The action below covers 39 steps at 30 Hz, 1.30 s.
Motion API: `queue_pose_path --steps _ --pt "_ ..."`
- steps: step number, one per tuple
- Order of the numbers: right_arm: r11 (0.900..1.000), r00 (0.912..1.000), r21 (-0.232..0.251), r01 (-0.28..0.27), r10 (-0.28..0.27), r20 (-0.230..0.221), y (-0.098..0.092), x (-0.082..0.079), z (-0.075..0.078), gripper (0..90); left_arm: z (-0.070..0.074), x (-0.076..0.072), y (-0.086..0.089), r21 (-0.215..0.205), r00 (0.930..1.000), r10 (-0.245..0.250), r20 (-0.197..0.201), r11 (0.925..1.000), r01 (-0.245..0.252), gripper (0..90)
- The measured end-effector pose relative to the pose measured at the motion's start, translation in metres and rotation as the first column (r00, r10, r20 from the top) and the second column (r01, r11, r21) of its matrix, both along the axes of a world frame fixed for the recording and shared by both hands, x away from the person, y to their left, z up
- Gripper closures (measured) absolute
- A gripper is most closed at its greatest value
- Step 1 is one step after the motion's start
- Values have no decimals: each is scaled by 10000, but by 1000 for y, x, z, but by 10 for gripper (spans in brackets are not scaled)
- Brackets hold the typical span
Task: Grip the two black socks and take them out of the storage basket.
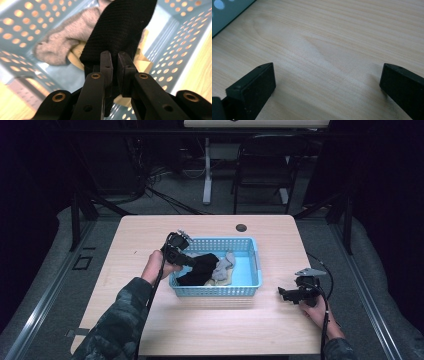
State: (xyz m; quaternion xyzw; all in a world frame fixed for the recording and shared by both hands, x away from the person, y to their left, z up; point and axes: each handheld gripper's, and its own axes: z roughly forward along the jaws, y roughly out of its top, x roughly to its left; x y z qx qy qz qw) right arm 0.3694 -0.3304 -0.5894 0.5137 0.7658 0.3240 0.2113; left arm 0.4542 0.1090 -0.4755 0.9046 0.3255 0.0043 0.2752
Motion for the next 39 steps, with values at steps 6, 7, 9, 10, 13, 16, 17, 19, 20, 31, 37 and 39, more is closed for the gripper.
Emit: queue_pose_path --steps 6,7,9,10,13,16,17,19,20,31,37,39 --pt "10000 10000 7 -31 31 -19 0 0 0 0 -6 2 -2 216 9990 -34 -444 9998 44 826" --pt "10000 10000 7 -33 33 -16 0 0 0 0 -10 2 -3 311 9979 -101 -636 9994 121 819" --pt "10000 10000 10 -34 34 -19 0 0 0 0 -17 2 -6 640 9962 -112 -868 9978 168 785" --pt "10000 10000 3 -10 10 -2 0 0 0 0 -21 2 -7 754 9947 -85 -1025 9970 163 759" --pt "10000 10000 9 -30 30 -14 0 0 0 0 -29 3 -10 1158 9920 94 -1258 9933 53 658" --pt "10000 10000 5 -34 34 -17 0 0 0 0 -32 4 -10 1437 9917 344 -1235 9895 -164 552" --pt "10000 10000 7 -34 34 -17 0 0 0 0 -32 4 -9 1456 9908 428 -1285 9891 -238 521" --pt "10000 10000 1 -9 9 -5 0 0 0 0 -33 5 -9 1558 9880 533 -1452 9873 -303 482" --pt "10000 10000 3 -10 10 -1 0 0 0 0 -34 6 -8 1509 9864 482 -1571 9882 -242 478" --pt "10000 10000 13 -50 50 -16 0 0 0 0 -34 6 -9 1483 9849 374 -1689 9889 -122 654" --pt "10000 10000 7 -51 51 -17 0 0 0 0 -29 2 -8 1256 9914 86 -1309 9921 80 826" --pt "10000 10000 -36 -33 32 -20 0 0 0 0 -26 2 -7 1155 9933 53 -1158 9933 82 840"
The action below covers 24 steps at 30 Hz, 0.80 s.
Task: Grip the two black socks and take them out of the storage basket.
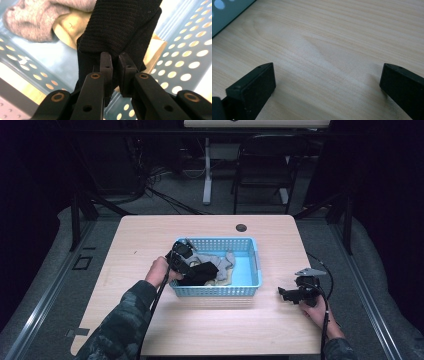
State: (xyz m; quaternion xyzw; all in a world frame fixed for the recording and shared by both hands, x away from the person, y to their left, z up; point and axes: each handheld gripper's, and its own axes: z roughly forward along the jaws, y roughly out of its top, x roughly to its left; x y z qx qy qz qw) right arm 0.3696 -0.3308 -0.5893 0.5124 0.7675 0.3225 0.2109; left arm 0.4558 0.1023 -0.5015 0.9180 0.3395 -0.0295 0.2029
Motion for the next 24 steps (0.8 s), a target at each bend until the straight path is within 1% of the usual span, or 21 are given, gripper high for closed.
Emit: queue_pose_path --steps 2,3,5,6,9,10,14,19,20,24 --pt "10000 10000 47 -22 22 3 0 0 0 0 3 -1 2 -104 10000 23 50 9999 -23 847" --pt "10000 10000 -5 2 -2 1 0 0 0 0 5 -1 3 -126 9999 13 135 9999 -12 848" --pt "10000 10000 46 -17 17 3 0 0 0 0 9 -1 5 -300 9997 58 239 9995 -51 852" --pt "10000 10000 -9 2 -2 -2 0 0 0 0 11 -2 6 -395 9996 86 260 9992 -76 853" --pt "10000 10000 36 -12 12 5 0 0 0 0 21 -3 8 -543 9982 79 599 9985 -46 854" --pt "10000 10000 40 -18 18 2 0 0 0 0 23 -3 9 -511 9977 70 667 9987 -36 855" --pt "10000 10000 33 -15 15 3 0 0 0 0 33 -3 13 -750 9958 181 893 9971 -114 855" --pt "10000 10000 8 -6 6 -4 0 0 0 0 46 -3 17 -946 9922 249 1224 9954 -133 855" --pt "10000 10000 9 -6 6 2 0 0 0 0 48 -4 18 -1056 9915 289 1265 9943 -155 855" --pt "10000 10000 -4 -2 2 1 0 0 0 0 60 -4 21 -1225 9873 359 1547 9923 -168 856"
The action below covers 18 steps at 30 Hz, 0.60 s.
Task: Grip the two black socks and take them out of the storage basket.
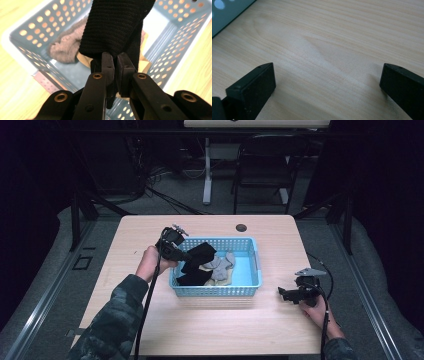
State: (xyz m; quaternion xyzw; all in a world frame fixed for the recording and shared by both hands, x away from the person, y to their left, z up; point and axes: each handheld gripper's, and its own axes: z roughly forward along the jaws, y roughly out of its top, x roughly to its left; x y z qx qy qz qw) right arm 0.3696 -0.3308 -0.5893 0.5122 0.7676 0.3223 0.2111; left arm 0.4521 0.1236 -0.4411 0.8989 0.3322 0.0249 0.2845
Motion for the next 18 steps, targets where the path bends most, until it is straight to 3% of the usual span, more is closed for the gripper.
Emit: queue_pose_path --steps 18 --pt "10000 10000 43 -36 36 0 0 0 0 0 41 0 16 -338 9968 289 742 9991 -264 857"
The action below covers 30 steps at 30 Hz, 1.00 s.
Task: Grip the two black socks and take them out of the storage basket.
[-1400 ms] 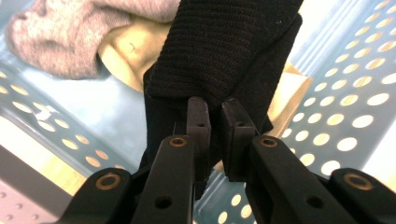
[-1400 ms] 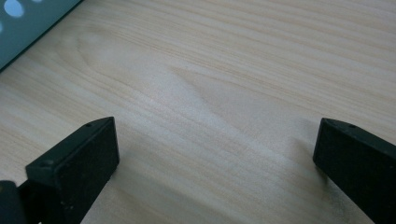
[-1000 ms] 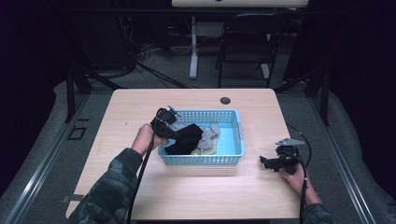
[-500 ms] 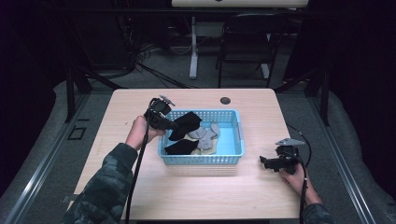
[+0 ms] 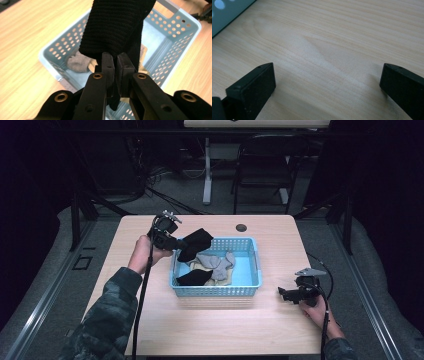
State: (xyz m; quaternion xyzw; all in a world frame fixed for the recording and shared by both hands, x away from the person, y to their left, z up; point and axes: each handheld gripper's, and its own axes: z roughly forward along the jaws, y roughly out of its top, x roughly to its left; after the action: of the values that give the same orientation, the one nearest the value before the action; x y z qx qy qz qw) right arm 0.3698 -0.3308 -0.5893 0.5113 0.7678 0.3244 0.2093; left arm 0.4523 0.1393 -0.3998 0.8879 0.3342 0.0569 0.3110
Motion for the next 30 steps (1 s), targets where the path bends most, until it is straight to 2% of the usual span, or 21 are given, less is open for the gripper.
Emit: queue_pose_path --steps 9,15,22,29,30 --pt "10000 10000 0 2 -2 0 0 0 0 0 15 -4 24 -157 9986 401 342 9991 -396 857" --pt "10000 10000 0 18 -18 10 0 0 0 0 21 -8 49 -390 9946 914 498 9952 -895 857" --pt "10000 10000 2 2 -2 -2 0 0 0 0 27 -14 80 -584 9857 1561 626 9866 -1525 857" --pt "10000 10000 -35 18 -18 -2 0 0 0 0 23 -20 108 -578 9762 2073 633 9773 -2037 857" --pt "10000 10000 -35 19 -19 2 0 0 0 0 22 -21 113 -620 9732 2220 607 9739 -2183 857"
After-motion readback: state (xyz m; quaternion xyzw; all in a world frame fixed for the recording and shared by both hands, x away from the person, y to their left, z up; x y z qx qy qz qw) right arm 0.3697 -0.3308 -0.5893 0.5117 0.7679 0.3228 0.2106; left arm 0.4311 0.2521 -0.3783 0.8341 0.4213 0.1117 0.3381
